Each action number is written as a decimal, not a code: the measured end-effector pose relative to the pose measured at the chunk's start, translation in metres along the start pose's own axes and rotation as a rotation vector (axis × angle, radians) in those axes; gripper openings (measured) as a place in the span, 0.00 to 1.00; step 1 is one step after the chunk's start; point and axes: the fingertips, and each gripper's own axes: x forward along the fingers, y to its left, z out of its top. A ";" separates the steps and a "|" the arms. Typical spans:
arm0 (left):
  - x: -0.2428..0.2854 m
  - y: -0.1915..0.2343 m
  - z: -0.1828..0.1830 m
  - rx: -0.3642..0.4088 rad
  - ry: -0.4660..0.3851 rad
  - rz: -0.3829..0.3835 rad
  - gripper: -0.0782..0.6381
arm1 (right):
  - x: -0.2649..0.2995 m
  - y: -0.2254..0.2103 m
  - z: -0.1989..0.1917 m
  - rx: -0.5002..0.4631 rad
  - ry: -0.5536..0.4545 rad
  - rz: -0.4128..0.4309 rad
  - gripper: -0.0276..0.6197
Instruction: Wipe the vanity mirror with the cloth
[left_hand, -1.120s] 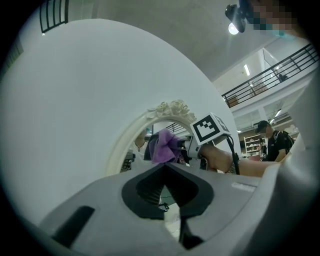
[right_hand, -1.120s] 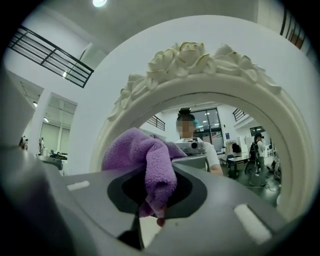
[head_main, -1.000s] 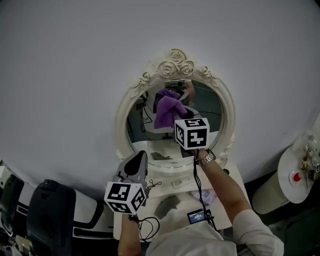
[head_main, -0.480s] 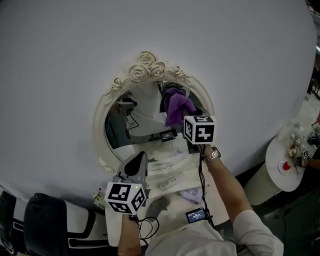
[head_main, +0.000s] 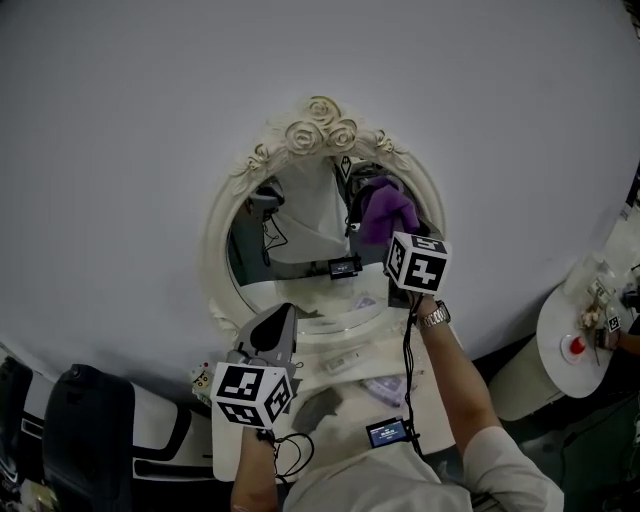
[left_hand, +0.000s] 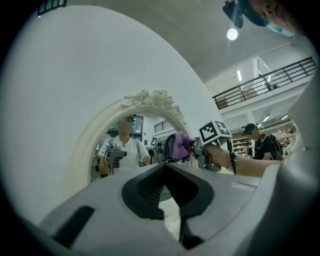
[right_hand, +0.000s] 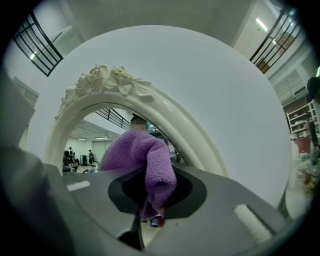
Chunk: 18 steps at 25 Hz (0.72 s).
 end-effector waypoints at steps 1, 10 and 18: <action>-0.005 0.005 -0.001 -0.003 0.002 0.017 0.11 | -0.002 0.013 0.000 0.010 -0.010 0.035 0.14; -0.069 0.062 -0.002 0.008 0.011 0.227 0.11 | -0.004 0.204 -0.050 -0.052 0.041 0.426 0.14; -0.131 0.102 -0.012 -0.025 0.019 0.398 0.11 | -0.004 0.303 -0.092 -0.104 0.118 0.559 0.14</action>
